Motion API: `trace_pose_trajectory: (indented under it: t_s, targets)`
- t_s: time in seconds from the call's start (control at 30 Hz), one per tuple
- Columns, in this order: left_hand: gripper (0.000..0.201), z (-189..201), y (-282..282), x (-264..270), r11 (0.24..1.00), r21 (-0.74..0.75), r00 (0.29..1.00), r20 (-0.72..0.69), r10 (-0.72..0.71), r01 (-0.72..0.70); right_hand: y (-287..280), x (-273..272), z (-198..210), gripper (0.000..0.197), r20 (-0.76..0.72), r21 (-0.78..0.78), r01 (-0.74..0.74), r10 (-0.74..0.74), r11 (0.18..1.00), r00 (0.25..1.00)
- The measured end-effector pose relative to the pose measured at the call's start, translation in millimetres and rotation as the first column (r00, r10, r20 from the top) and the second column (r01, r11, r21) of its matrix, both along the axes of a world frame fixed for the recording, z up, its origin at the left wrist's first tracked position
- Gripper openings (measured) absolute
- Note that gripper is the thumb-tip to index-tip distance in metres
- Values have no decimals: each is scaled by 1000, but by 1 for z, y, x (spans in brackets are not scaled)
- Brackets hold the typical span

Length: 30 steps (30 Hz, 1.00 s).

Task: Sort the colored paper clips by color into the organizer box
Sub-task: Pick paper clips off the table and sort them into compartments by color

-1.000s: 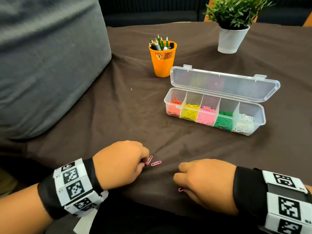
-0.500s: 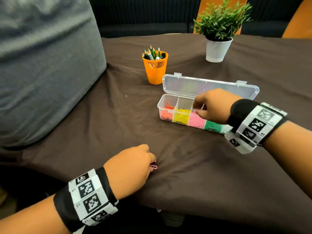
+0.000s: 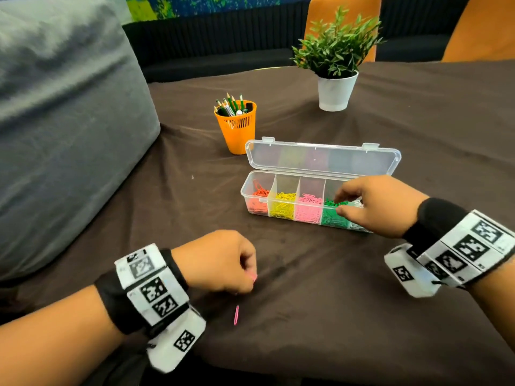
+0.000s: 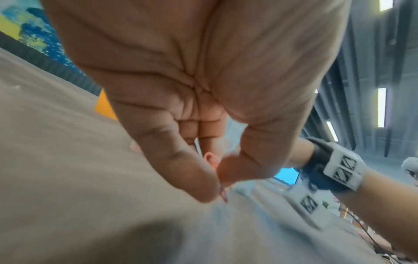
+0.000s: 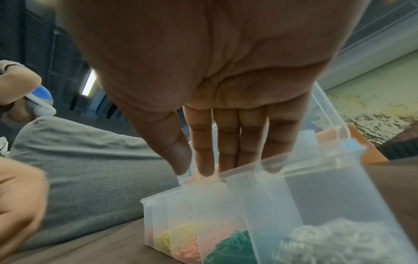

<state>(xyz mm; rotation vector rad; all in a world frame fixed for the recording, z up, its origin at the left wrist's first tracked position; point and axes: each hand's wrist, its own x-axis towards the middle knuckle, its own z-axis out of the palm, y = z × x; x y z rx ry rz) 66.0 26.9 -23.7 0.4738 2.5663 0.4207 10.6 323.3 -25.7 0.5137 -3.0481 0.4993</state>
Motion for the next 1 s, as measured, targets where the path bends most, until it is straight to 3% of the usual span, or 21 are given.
trace_pose_trajectory:
  t_s: [0.1, 0.17, 0.23, 0.43, 0.57, 0.63, 0.67, 0.73, 0.8, 0.87, 1.0]
  targets:
    - [7, 17, 29, -34, 986, 166, 984, -178, 24, 6, 1, 0, -8, 23, 37, -40, 18, -16, 999, 999]
    - [10, 25, 57, -62, 978, 204, 929, -367, 46, 32, 1, 0, -12, 29, 56, -97, 57, -52, 994, 997]
    - [7, 30, 83, -89, 967, 252, 895, -437, 85, 31, 2, -2, -16, 34, 71, -156, 92, -81, 983, 994]
    - [19, 23, 109, -130, 997, 4, 921, -384, -71, 79, 11, -11, -24, 25, 113, -321, 85, -51, 943, 992]
    - [11, 28, 84, -105, 991, 99, 890, -455, -34, 89, 15, -10, -28, 24, 106, -335, 57, -22, 940, 994]
    - [7, 28, 61, -76, 986, 62, 888, -448, -108, 152, 16, -11, -28, 21, 107, -331, 52, -18, 942, 994]
    - [8, 27, 49, -60, 979, 14, 911, -371, -182, 201, 16, -11, -27, 20, 107, -329, 49, -14, 943, 994]
    - [17, 13, 23, -30, 957, -85, 956, -72, -283, 277, 16, -11, -26, 18, 102, -326, 44, -12, 944, 995]
    - [29, -5, 1, -6, 935, -107, 937, 127, -325, 339, 16, -10, -26, 18, 88, -317, 32, -4, 948, 996]
    - [33, -19, -15, 5, 918, -72, 920, 81, -385, 390, 19, -9, -26, 18, 80, -313, 18, 8, 950, 997]
    - [18, -26, -32, 12, 867, -62, 862, -99, -497, 494, 20, -8, -26, 18, 68, -311, -14, 37, 950, 997]
